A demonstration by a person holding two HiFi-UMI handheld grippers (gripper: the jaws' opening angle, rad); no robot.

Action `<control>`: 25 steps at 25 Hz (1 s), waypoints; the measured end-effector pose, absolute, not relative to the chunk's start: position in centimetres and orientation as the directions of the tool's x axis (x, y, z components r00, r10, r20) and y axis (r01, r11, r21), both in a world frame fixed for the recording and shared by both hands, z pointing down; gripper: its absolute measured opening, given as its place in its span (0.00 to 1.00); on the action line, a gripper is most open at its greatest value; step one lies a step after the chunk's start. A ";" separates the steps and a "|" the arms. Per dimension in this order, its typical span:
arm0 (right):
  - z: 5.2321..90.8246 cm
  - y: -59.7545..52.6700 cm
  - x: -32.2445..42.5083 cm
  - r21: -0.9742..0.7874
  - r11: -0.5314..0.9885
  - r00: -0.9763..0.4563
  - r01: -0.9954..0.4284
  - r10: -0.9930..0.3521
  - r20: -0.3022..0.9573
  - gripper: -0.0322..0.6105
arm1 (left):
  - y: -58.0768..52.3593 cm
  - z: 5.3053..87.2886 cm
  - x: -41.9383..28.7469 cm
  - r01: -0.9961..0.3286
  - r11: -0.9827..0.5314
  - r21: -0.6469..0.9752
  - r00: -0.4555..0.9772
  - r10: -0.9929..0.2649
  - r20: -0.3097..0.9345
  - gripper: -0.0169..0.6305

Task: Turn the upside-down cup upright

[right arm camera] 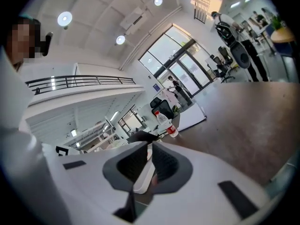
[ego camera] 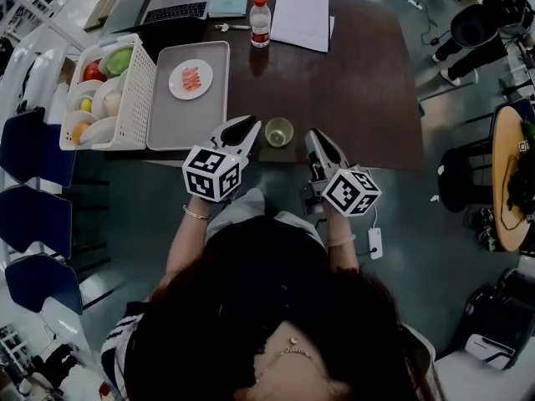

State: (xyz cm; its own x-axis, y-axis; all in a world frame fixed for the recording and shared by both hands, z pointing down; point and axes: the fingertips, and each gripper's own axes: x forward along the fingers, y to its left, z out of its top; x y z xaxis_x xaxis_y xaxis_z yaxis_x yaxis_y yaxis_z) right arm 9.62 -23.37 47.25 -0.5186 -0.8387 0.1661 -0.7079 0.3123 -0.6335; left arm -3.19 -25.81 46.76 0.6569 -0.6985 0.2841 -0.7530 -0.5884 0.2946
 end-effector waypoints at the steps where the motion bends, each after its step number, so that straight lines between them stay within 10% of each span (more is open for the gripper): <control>1: 47.2 -23.4 9.6 -0.617 0.312 -0.512 -0.723 -0.841 0.175 0.11 | -25.8 46.4 -3.7 -0.759 -0.568 0.319 0.647 -0.714 0.266 0.05; 25: 45.1 -21.8 8.6 -0.389 0.353 -0.465 -0.851 -0.851 0.243 0.08 | -22.4 44.0 -6.5 -0.690 -0.455 0.562 0.631 -0.759 0.160 0.03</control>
State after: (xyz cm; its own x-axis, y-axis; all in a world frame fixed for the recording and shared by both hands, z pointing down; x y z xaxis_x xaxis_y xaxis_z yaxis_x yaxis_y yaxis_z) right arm 8.60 -21.80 45.12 -0.4647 -0.8513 0.2435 -0.8509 0.3533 -0.3888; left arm -6.54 -22.40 43.96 0.6310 -0.7591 0.1600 -0.6904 -0.4555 0.5620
